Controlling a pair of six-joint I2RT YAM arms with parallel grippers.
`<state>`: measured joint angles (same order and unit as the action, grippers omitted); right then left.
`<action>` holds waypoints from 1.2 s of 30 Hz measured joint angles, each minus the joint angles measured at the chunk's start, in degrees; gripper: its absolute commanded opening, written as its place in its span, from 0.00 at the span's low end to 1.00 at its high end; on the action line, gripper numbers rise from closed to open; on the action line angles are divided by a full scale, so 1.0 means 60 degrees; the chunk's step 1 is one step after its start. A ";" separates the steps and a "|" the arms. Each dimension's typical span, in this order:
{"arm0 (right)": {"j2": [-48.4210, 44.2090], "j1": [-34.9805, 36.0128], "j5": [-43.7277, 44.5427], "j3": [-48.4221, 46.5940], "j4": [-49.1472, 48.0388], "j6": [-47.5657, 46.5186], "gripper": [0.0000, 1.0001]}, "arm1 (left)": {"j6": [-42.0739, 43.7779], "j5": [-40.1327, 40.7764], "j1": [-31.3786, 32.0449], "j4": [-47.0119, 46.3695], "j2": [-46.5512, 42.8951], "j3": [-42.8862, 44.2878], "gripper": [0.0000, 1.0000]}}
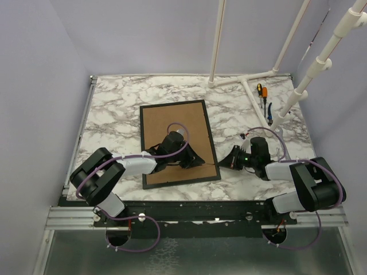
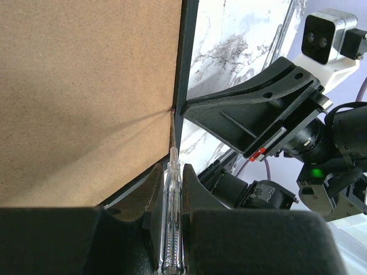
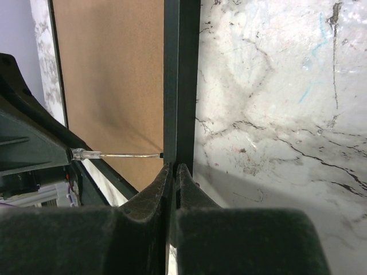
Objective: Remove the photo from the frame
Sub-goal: Release the photo frame item from the photo frame.
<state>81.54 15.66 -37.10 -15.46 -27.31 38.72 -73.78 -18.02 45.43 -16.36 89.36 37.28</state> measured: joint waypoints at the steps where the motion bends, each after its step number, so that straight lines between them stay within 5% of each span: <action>1: -0.0018 0.0000 0.0007 -0.0022 0.0051 -0.0040 0.04 | -0.0080 0.0004 0.0000 0.0015 0.0007 0.0004 0.00; 18: -0.0299 0.0058 0.0550 -0.0463 0.1005 -0.0561 0.02 | -0.0244 0.1996 0.1042 0.4787 0.0732 0.3442 0.00; 28: -0.0350 0.0215 0.0732 -0.0525 0.1104 -0.0681 0.01 | -0.0280 0.3982 0.2095 1.0255 0.3147 0.8531 0.00; 36: -0.0572 0.0393 0.0994 -0.0528 0.1308 -0.0703 0.01 | -0.0259 0.4411 0.2251 1.1242 0.3599 0.9384 0.00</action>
<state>78.11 18.02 -31.14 -18.63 -19.46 34.50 -75.33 8.45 58.94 51.09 110.96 93.58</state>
